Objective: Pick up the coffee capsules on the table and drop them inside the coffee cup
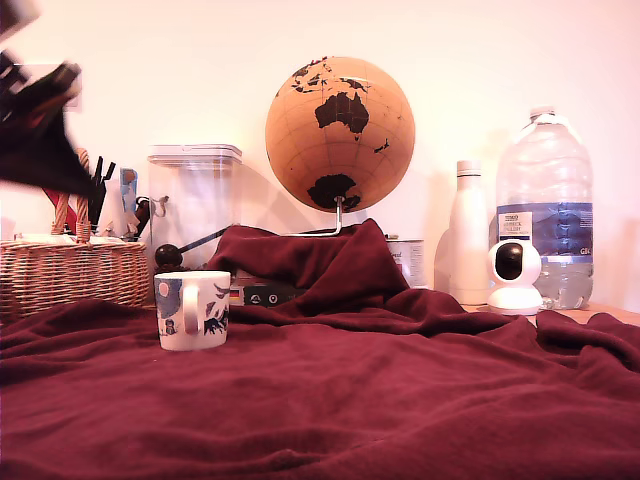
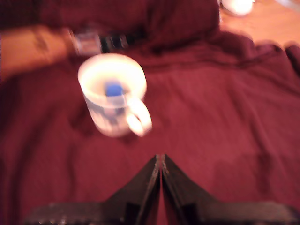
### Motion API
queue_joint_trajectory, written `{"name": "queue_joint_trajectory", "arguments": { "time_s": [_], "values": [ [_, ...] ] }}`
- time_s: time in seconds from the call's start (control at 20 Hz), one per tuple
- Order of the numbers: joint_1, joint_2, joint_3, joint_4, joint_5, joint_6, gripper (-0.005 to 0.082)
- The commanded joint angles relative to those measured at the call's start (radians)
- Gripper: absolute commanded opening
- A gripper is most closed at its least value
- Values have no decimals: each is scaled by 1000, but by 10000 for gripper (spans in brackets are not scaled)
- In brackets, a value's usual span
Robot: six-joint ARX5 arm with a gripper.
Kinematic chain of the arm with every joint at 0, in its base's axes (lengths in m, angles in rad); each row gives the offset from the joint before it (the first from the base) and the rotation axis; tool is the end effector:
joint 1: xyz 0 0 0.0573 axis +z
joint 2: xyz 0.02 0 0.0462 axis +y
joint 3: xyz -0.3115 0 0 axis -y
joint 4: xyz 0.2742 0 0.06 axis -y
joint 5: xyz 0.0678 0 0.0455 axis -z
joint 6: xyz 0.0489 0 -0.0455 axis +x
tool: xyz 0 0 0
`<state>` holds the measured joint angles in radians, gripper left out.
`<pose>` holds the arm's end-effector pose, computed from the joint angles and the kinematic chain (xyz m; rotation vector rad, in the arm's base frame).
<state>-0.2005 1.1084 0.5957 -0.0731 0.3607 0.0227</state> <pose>0.2357 -0.0655 0.2373 -0.0260 0.5852 -0.5515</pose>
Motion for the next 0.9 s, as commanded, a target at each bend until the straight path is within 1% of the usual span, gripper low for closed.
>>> {"name": "queue_joint_trajectory", "arguments": {
  "time_s": [0.0, 0.1, 0.25, 0.45, 0.55, 0.65, 0.85],
  "values": [
    [1, -38, -55, 16, 16, -35, -19],
    [-3, -68, -86, 14, 25, -69, -19],
    [-35, -90, -98, -2, 26, -68, -19],
    [-111, -90, -98, 0, 24, -69, -19],
    [-151, -90, -98, 4, 24, -86, -19],
    [-188, -90, -98, 28, 24, -97, -19],
    [-247, -90, -98, 84, 23, -101, -19]
  ]
}}
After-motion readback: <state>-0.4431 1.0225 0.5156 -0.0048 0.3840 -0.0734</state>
